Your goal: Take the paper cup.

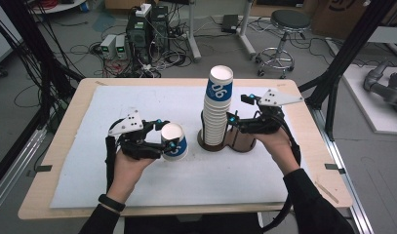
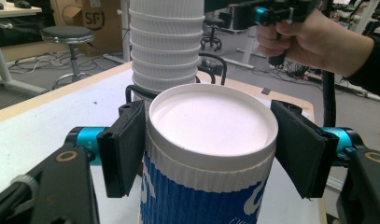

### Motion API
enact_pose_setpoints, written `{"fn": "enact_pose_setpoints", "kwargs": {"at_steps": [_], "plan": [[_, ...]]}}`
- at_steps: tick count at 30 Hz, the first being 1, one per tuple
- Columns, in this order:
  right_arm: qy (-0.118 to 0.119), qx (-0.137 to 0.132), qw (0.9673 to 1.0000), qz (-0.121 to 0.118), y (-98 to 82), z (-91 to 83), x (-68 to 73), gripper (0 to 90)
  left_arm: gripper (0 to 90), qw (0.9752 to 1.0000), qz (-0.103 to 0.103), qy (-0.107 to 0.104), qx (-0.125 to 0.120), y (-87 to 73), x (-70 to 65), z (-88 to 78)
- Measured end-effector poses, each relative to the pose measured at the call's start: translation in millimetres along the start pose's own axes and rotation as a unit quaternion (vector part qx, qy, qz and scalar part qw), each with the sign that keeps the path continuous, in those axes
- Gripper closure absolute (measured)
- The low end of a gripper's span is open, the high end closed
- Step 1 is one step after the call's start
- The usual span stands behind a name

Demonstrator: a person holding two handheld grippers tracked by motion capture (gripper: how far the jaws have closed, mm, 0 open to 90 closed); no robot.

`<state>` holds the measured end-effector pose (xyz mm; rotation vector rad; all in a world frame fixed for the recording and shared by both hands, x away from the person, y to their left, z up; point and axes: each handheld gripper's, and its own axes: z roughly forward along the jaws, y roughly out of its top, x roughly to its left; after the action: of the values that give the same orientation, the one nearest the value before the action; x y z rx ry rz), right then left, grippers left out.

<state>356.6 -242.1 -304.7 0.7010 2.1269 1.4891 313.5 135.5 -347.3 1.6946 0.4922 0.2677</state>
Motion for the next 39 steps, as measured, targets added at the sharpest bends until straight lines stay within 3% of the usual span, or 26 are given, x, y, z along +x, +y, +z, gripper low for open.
{"fn": "enact_pose_setpoints", "kwargs": {"at_steps": [6,18,26,39], "plan": [[-0.002,-0.018,0.9998,0.007,-12.9,-16.9,5.2,18.5,29.4,1.0,-0.001,-0.001,0.002,-1.8,0.6,0.6],[0.001,-0.037,0.999,0.026,-41.5,-34.9,17.0,18.5,29.4,1.0,-0.002,0.001,0.005,-4.5,1.3,0.9],[0.004,-0.032,0.999,0.033,-64.5,-34.3,28.0,18.5,29.4,1.0,0.002,0.002,0.003,-2.9,1.8,-0.7],[0.001,-0.022,0.999,0.04,-74.8,-35.0,27.7,18.5,29.3,1.0,0.006,0.0,0.008,-3.0,0.6,1.9]]}}
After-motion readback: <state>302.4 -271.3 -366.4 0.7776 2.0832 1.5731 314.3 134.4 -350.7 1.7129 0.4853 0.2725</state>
